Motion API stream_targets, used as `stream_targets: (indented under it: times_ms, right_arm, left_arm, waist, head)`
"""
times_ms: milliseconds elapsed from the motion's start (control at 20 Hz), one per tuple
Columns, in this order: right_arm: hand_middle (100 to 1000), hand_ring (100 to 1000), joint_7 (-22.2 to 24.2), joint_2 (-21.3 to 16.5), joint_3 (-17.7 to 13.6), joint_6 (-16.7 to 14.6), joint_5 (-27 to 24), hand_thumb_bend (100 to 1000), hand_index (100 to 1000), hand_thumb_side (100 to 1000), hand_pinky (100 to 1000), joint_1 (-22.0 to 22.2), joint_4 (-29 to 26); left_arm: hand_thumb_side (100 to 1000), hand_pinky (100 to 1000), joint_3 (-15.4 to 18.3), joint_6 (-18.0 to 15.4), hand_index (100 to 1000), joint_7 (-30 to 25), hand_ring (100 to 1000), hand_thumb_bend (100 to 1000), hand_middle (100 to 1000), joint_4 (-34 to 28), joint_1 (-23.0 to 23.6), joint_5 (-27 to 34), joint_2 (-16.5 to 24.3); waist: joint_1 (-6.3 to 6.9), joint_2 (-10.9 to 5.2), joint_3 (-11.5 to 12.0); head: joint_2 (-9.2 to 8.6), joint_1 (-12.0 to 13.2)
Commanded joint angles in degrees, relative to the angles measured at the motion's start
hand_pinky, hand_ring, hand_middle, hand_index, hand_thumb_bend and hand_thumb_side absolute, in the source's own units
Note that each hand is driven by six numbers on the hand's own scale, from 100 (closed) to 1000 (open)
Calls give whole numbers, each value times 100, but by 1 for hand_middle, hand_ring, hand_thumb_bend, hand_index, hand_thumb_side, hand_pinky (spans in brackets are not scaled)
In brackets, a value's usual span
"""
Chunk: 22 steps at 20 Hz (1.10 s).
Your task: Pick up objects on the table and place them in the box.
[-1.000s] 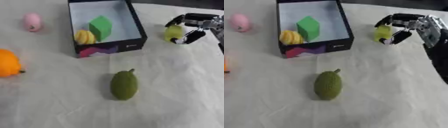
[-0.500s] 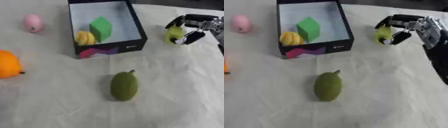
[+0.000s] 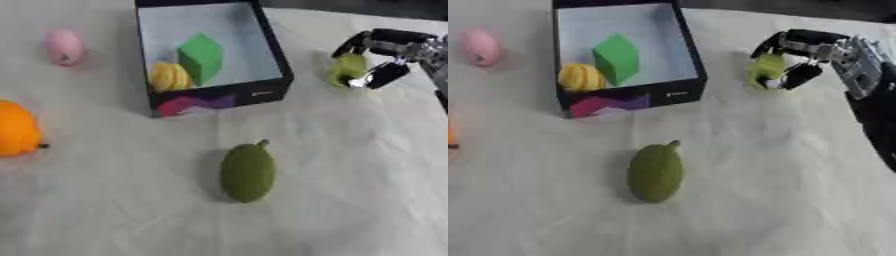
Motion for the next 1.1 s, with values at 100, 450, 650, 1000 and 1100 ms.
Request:
stream_targets:
  times_ms: [100,450,650,1000,1100]
  right_arm:
    - [648,596,-108,-237,-11,19,-179,226,801,355,730,-130,-188]
    - [642,595,-38,-297,56,54,-681,188,798,331,731,-418,-476]
    - [644,595,3,-230,154,116,-862,210,799,343,733,-701,-607]
    - [639,593,-125,35,349,178,-904,265,795,362,733,-1263,-743]
    - [642,592,-235,57,405,179,-895,279,798,369,734,-1407,-814]
  left_arm:
    - [940,972,13,4,684,-11,767,166,648,-96,0,-20,79]
    - [932,972,10,6,681,-18,765,167,645,-77,59,-7,115]
    - [930,972,1,7,680,-32,765,166,645,-67,81,3,153]
    - [927,972,-22,14,678,-59,764,167,642,-51,75,10,200]
    - [927,972,-35,14,678,-70,764,165,642,-57,51,18,211]
  waist:
    - [89,-88,-24]
    - [67,-239,-55]
    - [39,-318,-57]
    - [-18,-381,4]
    - [-24,-369,42]
  head:
    - [18,0]
    - [153,-6]
    - [230,-11]
    - [298,-39]
    - [295,-69]
